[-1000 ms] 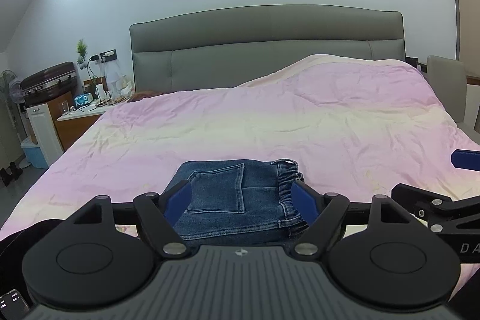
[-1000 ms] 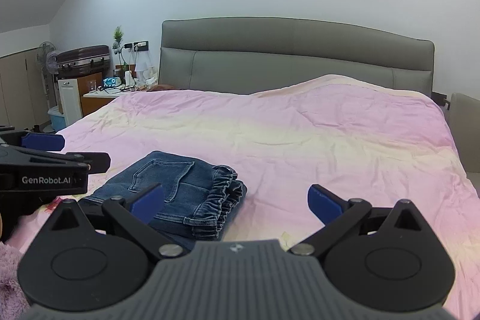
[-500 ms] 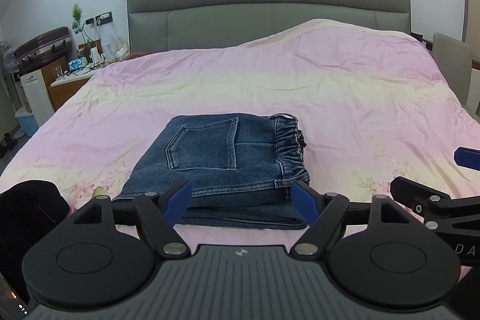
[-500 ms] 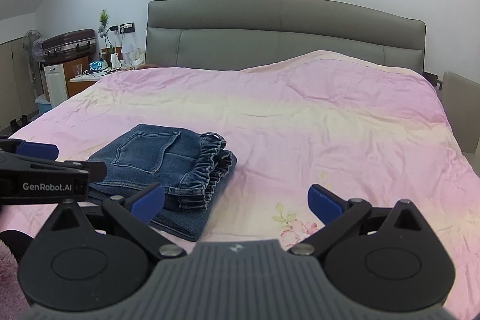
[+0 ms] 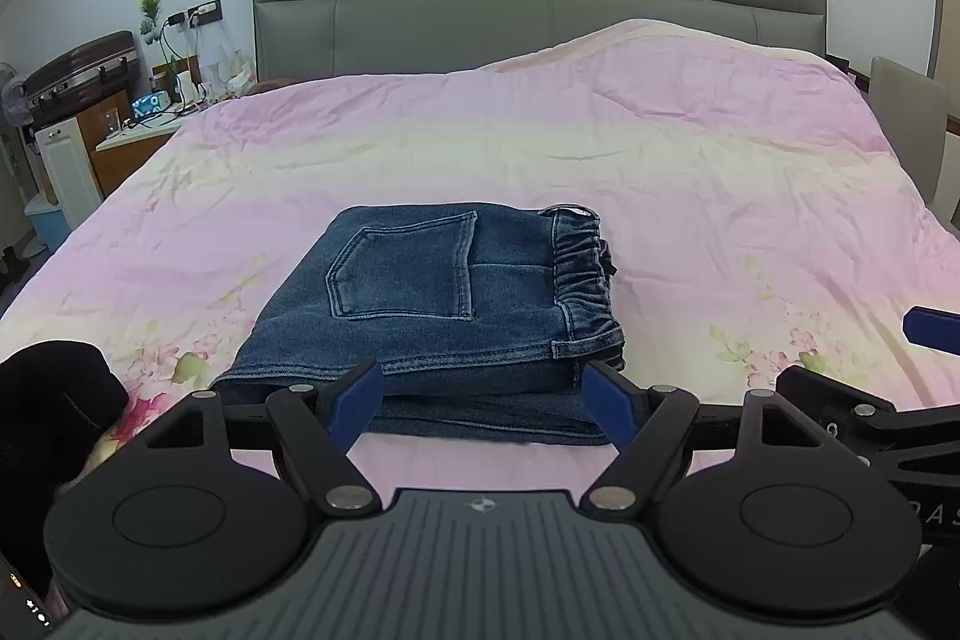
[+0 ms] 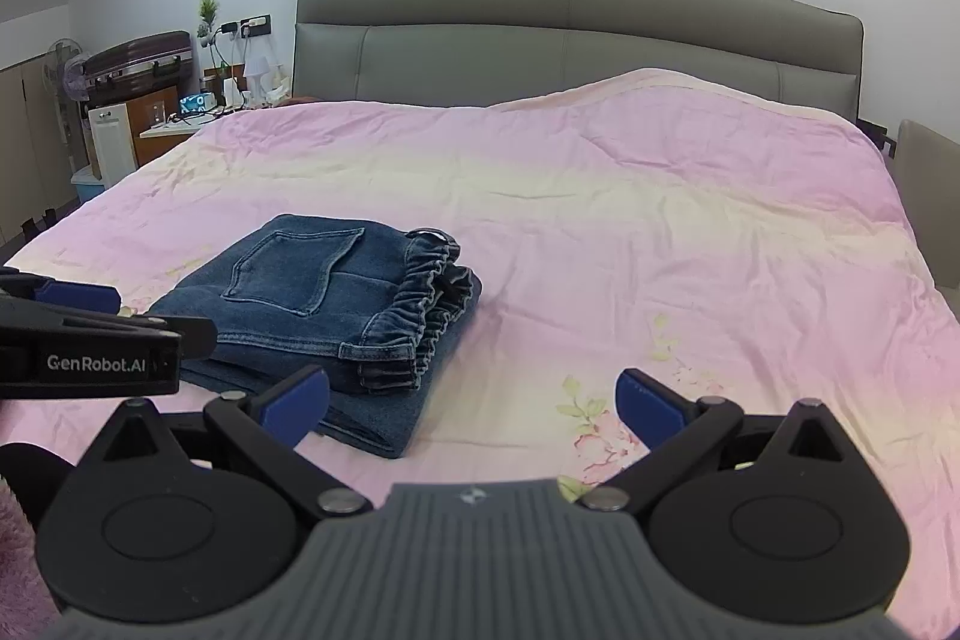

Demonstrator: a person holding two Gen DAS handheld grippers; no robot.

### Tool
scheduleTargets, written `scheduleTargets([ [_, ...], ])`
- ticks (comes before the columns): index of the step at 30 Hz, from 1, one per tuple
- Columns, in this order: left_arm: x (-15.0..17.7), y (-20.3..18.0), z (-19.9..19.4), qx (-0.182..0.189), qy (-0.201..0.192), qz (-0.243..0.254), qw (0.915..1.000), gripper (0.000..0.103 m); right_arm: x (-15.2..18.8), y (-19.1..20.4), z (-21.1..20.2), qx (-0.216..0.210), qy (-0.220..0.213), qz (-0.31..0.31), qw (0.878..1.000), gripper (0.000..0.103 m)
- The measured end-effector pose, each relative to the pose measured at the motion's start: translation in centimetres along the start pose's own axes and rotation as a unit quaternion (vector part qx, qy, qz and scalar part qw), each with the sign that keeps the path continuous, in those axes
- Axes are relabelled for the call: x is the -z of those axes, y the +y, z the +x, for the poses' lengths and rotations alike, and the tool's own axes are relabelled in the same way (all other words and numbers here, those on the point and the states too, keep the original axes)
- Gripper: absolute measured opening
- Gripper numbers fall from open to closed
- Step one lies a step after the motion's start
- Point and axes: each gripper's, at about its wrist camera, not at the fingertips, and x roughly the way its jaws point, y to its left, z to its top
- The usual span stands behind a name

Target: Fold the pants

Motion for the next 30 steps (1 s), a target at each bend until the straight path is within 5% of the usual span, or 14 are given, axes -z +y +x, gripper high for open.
scheduleTargets([
  [30,-0.61,-0.38,-0.12,0.001,0.0,0.003,1.0,0.089,-0.03,-0.2,-0.69,-0.004,-0.008,0.001,1.0,0.098],
])
